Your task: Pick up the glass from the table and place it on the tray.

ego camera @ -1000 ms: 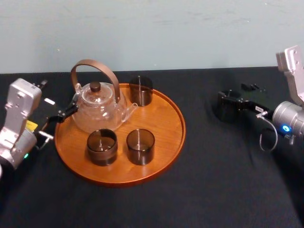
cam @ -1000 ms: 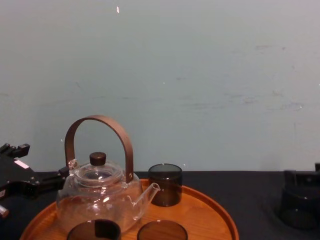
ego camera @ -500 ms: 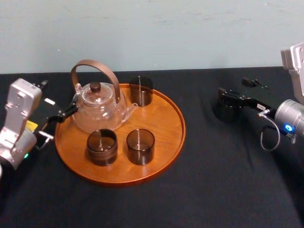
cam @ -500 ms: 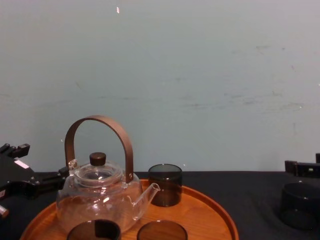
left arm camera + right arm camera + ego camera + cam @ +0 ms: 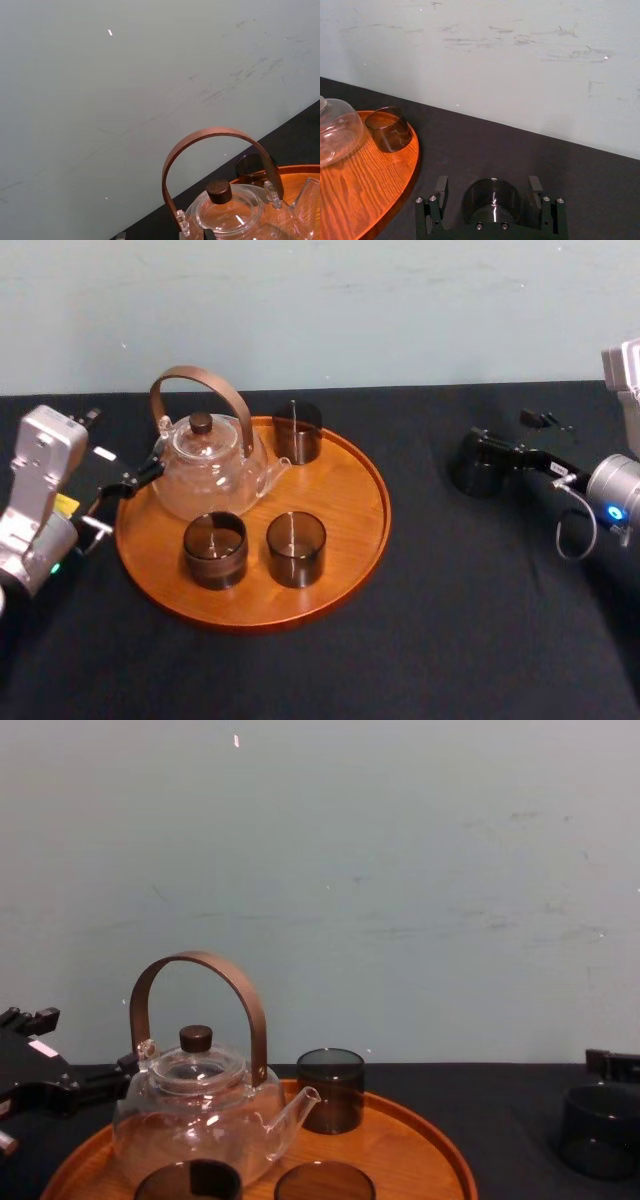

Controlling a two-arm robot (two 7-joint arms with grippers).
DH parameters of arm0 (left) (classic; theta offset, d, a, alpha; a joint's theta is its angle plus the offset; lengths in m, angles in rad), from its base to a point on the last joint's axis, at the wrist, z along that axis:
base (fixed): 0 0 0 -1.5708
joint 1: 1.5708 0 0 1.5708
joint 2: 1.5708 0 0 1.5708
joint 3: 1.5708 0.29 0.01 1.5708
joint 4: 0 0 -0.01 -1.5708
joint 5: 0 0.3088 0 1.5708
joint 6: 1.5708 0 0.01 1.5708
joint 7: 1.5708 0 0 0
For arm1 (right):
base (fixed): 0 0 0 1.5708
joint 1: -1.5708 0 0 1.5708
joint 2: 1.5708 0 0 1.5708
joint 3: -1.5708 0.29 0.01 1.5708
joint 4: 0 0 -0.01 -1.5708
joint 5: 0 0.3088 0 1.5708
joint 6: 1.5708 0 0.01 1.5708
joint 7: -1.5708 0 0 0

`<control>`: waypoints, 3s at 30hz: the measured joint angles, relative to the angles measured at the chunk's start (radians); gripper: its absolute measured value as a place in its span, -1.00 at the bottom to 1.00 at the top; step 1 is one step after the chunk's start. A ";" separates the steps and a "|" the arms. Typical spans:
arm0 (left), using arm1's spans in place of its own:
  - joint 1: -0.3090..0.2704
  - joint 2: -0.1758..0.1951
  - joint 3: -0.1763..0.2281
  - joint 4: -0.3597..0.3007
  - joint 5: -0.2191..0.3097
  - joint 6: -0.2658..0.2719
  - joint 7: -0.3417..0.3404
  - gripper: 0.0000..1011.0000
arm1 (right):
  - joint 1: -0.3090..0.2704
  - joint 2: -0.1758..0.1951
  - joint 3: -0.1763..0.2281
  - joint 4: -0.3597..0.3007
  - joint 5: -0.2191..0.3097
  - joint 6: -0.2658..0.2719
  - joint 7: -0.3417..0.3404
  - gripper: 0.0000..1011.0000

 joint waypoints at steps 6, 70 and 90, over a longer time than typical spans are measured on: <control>0.000 0.000 0.000 0.000 0.000 0.000 0.000 0.98 | 0.004 -0.002 0.004 0.019 0.005 -0.004 0.000 0.98; 0.000 0.000 0.000 0.000 0.000 0.000 0.000 0.98 | 0.076 -0.055 -0.045 0.184 -0.024 -0.024 0.037 0.98; 0.000 0.000 0.000 0.000 0.000 0.000 0.000 0.98 | 0.076 -0.056 -0.047 0.184 -0.028 -0.021 0.032 0.78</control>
